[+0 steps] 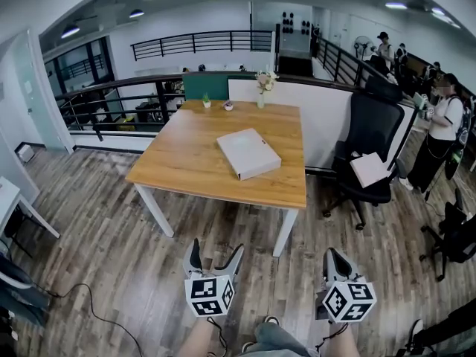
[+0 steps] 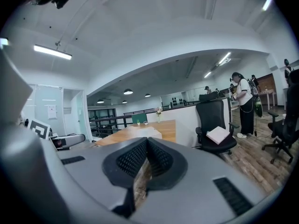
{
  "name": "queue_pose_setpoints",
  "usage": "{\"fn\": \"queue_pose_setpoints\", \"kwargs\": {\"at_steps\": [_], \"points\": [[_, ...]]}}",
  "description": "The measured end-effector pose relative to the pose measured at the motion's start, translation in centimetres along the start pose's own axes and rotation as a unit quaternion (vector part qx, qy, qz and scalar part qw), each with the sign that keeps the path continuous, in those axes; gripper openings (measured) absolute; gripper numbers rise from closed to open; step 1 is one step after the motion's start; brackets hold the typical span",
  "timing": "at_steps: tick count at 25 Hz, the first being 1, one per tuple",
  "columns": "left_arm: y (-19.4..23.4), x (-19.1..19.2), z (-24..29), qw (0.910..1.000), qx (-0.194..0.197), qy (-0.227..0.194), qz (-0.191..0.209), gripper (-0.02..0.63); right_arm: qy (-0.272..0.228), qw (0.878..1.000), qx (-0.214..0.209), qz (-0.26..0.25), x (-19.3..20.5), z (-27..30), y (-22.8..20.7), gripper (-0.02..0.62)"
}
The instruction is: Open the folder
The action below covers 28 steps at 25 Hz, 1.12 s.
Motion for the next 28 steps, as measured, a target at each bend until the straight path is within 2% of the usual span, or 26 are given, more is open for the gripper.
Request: {"fn": "queue_pose_setpoints", "kwargs": {"at_steps": [5, 12, 21, 28], "points": [[0.2, 0.4, 2.7, 1.0, 0.002, 0.008, -0.004, 0.514, -0.002, 1.0, 0.007, 0.003, 0.0, 2.4, -1.4, 0.002], [0.9, -0.6, 8.5, 0.9999, -0.003, 0.01, 0.007, 0.518, 0.0, 1.0, 0.013, 0.018, -0.7, 8.9, -4.2, 0.002], [1.8, -1.7, 17.1, 0.9995, -0.017, 0.023, 0.014, 0.517, 0.01, 1.0, -0.007, -0.004, -3.6, 19.0, -7.0, 0.002], [1.3, -2.1, 24.3, 0.9994, -0.021, 0.025, 0.01, 0.518, 0.012, 1.0, -0.013, -0.001, -5.1, 25.4, -9.9, 0.002]]}}
Point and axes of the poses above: the fingertips, and each gripper's own axes: z forward along the fingers, y to its left, x out of its underside, the point moved 6 cm from there along -z, backward along the fingers, and after that the axes turned 3 degrees about -x, right-handed, at the moved point
